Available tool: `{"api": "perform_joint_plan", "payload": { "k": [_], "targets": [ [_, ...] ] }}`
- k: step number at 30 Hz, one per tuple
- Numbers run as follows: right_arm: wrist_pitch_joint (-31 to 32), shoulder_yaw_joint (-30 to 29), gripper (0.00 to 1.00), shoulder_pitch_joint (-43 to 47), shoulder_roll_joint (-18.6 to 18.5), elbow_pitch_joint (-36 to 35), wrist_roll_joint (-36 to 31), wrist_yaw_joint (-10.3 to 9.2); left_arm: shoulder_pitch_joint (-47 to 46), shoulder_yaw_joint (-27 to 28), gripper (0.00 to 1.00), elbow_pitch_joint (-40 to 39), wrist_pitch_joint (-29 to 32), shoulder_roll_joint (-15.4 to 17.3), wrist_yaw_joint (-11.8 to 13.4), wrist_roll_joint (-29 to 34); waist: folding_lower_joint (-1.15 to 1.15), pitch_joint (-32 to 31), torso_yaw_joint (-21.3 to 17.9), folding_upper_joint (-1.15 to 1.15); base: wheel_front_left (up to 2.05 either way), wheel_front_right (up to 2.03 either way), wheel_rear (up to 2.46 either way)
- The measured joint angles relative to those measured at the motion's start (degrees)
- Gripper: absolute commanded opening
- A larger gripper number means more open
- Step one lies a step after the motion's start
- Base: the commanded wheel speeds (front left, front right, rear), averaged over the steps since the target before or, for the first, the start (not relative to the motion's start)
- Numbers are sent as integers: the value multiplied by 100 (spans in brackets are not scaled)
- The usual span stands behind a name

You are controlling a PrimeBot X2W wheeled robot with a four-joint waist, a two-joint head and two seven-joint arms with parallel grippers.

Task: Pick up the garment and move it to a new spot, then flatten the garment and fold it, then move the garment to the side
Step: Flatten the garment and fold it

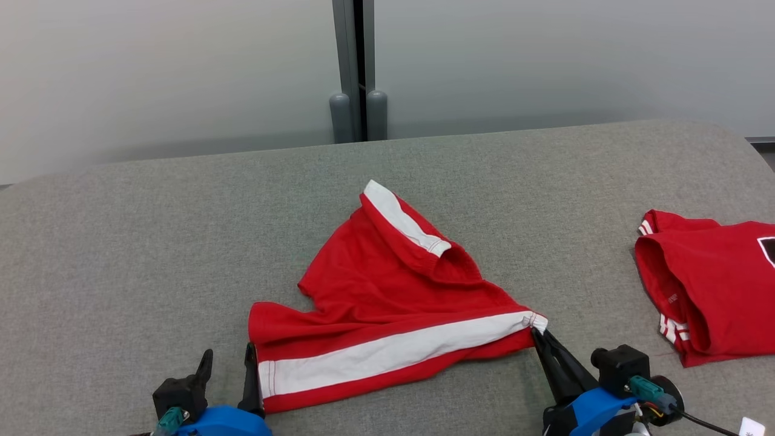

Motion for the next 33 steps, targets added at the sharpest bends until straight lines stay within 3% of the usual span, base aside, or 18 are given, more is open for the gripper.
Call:
{"api": "perform_joint_plan", "payload": {
  "k": [12, 26, 27, 28, 29, 30, 33],
  "targets": [
    [0, -277, 0, -1, 14, 89, -198, 0, -33, -850, 100, 546, -1, -2, -544, -953, 0, -48, 94, 0, 0, 0, 0],
    [0, -202, 0, -1, 101, 140, -246, 0, -412, -1412, 100, 1412, -44, 11, -599, -1493, -1, -103, 54, 0, 0, 0, 0],
    [0, -201, 0, 0, 100, 143, -242, 0, -425, -1443, 93, 1436, -49, 13, -600, -1526, -1, -107, 51, 0, 0, 0, 0],
    [0, -201, 0, 2, 100, 146, -242, 0, -443, -1475, 50, 1463, -51, 14, -601, -1534, -1, -111, 50, 0, 0, 0, 0],
    [0, -201, 0, 3, 100, 146, -242, 0, -460, -1517, 44, 1497, -51, 19, -602, -1544, -1, -118, 50, 0, 0, 0, 0],
    [0, -202, 0, 3, 100, 146, -242, 0, -467, -1541, 0, 1527, -51, 22, -603, -1575, 0, -124, 52, 0, 0, 0, 0],
    [0, -209, 0, 5, 102, 146, -245, 0, -477, -1628, 0, 1630, -51, 7, -631, -1604, 0, -140, 64, 0, 0, 0, 0]
  ]
}}
